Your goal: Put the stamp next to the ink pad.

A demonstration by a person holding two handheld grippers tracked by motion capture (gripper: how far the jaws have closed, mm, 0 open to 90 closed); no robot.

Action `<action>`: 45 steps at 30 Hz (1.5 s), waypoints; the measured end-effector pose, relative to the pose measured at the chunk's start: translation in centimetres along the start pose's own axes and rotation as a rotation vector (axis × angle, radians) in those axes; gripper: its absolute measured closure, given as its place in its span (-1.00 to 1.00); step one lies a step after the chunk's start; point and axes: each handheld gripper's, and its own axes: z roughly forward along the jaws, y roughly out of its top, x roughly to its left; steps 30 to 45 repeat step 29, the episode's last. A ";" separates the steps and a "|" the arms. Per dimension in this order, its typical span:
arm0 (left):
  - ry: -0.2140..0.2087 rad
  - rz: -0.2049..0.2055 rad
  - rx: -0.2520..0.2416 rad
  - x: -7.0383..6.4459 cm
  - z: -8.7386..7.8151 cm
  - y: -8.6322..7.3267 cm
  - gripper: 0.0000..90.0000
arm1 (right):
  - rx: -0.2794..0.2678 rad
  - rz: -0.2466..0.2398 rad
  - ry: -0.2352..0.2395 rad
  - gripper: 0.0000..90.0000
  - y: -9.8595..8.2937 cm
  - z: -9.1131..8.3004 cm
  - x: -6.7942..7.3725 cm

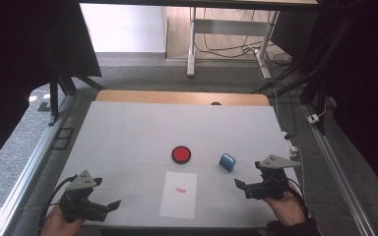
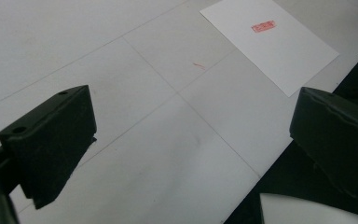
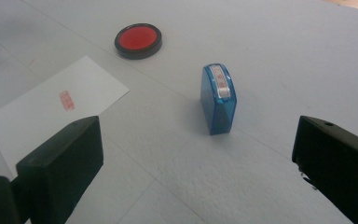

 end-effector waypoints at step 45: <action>0.011 -0.021 0.012 0.1 0.1 0.1 -1.00 | 0.122 0.065 -0.075 -1.00 -3.5 -2.5 0.4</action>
